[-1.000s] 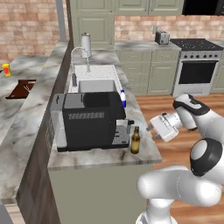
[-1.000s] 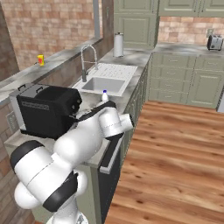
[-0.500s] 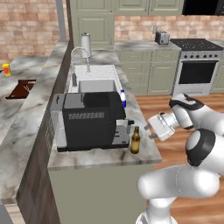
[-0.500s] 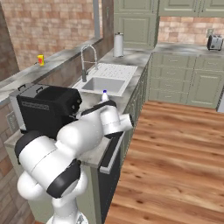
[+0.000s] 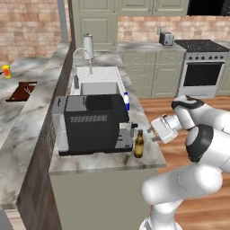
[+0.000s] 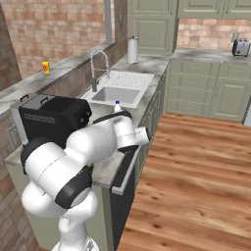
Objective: Place the drinks on the dining counter in a tight cluster.
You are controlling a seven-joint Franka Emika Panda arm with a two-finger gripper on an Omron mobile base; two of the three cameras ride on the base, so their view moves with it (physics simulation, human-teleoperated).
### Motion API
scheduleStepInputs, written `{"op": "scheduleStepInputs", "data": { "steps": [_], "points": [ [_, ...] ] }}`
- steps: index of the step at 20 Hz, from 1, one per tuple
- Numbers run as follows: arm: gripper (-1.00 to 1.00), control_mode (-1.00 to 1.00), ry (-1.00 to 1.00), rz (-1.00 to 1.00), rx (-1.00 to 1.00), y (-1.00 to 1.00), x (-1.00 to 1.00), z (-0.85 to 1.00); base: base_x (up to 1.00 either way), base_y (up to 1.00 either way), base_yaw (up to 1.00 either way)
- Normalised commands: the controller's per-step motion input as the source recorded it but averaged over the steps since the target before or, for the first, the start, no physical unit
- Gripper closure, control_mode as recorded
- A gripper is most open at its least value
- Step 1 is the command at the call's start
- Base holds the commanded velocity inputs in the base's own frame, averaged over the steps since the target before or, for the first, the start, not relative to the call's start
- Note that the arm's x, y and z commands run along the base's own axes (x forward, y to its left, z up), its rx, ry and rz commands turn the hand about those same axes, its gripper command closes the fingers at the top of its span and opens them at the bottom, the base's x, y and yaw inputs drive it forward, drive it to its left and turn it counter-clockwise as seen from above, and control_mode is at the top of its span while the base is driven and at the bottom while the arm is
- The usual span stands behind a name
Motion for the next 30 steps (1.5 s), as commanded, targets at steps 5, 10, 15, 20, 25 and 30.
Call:
{"op": "scheduleStepInputs", "data": {
  "steps": [5, 10, 15, 20, 25, 30],
  "points": [
    [-1.0, -1.0, 0.01, 0.0, 0.0, 0.01, 0.12, -0.12, 0.0, 0.0, 0.0],
    [-1.0, -1.0, 0.0, 0.0, 0.0, 0.1, 0.0, -0.09, 0.0, 0.0, 0.0],
    [-1.0, -1.0, 0.0, 0.0, 0.0, 0.06, 0.0, -0.12, 0.0, 0.0, 0.0],
    [-1.0, -1.0, 0.0, 0.0, 0.0, 0.12, 0.0, -0.09, 0.0, 0.0, 0.0],
    [-1.0, -1.0, 0.0, 0.0, 0.0, 0.15, 0.0, -0.06, 0.0, 0.0, 0.0],
    [-1.0, -1.0, 0.0, 0.0, 0.0, 0.11, 0.0, -0.05, 0.0, 0.0, 0.0]
  ]
}}
